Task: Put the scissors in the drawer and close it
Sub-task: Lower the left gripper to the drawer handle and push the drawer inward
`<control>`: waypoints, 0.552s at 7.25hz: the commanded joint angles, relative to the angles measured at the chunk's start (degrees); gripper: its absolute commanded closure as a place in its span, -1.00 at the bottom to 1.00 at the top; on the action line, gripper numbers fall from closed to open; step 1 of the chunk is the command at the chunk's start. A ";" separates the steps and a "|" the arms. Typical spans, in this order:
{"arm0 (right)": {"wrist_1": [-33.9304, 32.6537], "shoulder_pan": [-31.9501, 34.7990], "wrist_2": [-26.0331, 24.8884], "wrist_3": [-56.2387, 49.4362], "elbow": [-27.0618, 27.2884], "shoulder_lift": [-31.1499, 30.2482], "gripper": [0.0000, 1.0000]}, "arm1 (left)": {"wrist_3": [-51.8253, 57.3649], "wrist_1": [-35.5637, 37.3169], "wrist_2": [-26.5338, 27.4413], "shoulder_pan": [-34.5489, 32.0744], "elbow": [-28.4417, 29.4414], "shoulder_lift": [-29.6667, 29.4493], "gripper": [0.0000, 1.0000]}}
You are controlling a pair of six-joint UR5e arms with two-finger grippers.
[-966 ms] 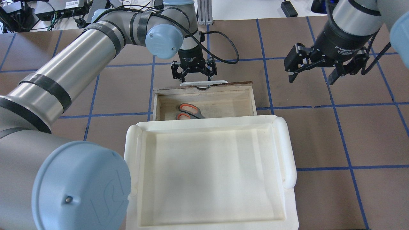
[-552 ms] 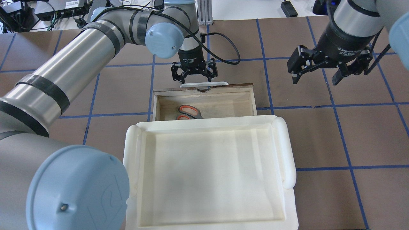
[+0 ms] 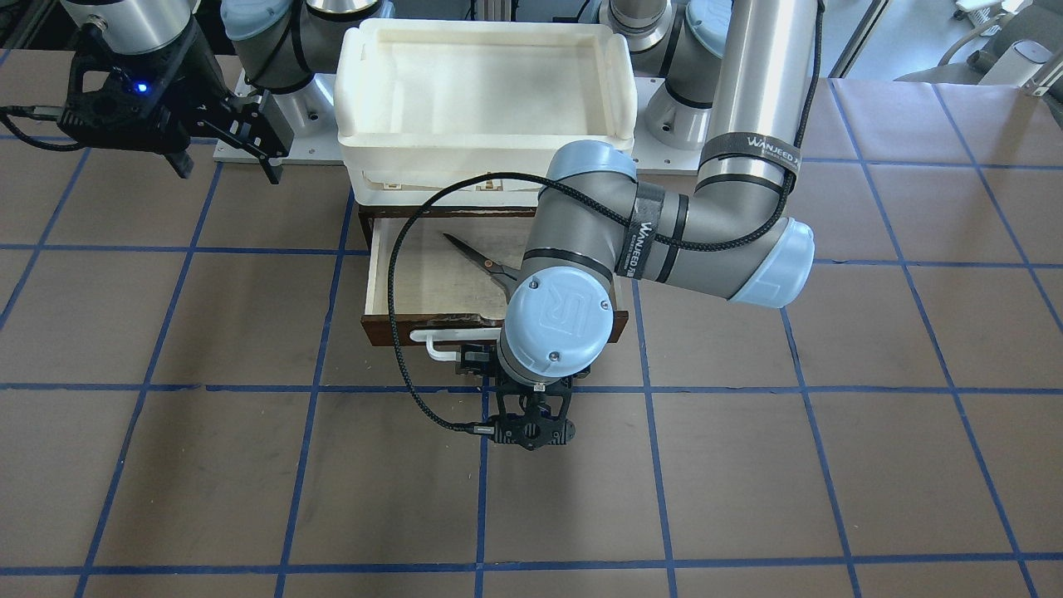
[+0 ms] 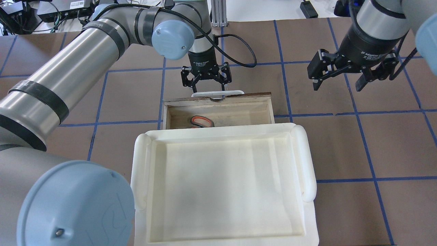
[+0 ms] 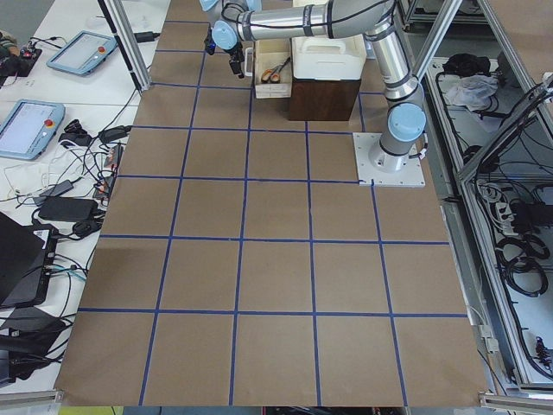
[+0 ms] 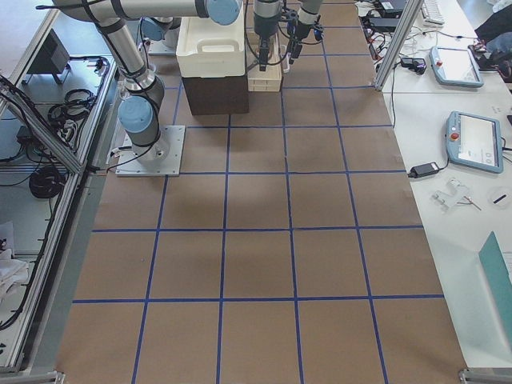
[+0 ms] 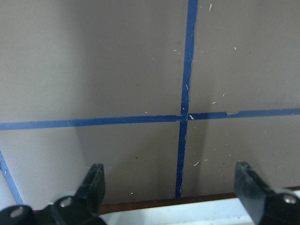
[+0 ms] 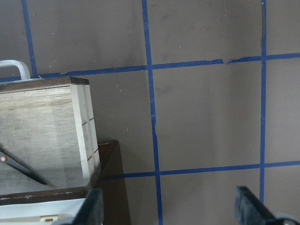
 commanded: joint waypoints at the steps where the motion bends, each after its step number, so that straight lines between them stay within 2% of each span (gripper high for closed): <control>1: 0.00 0.08 -0.09 -0.07 0.01 0.00 -1.00 | 0.07 -1.99 -0.02 0.01 -0.02 0.90 -1.00; 4: 0.09 0.08 0.00 -0.07 0.09 0.00 -1.00 | 0.16 -4.26 -0.02 -0.08 -0.28 1.95 -1.00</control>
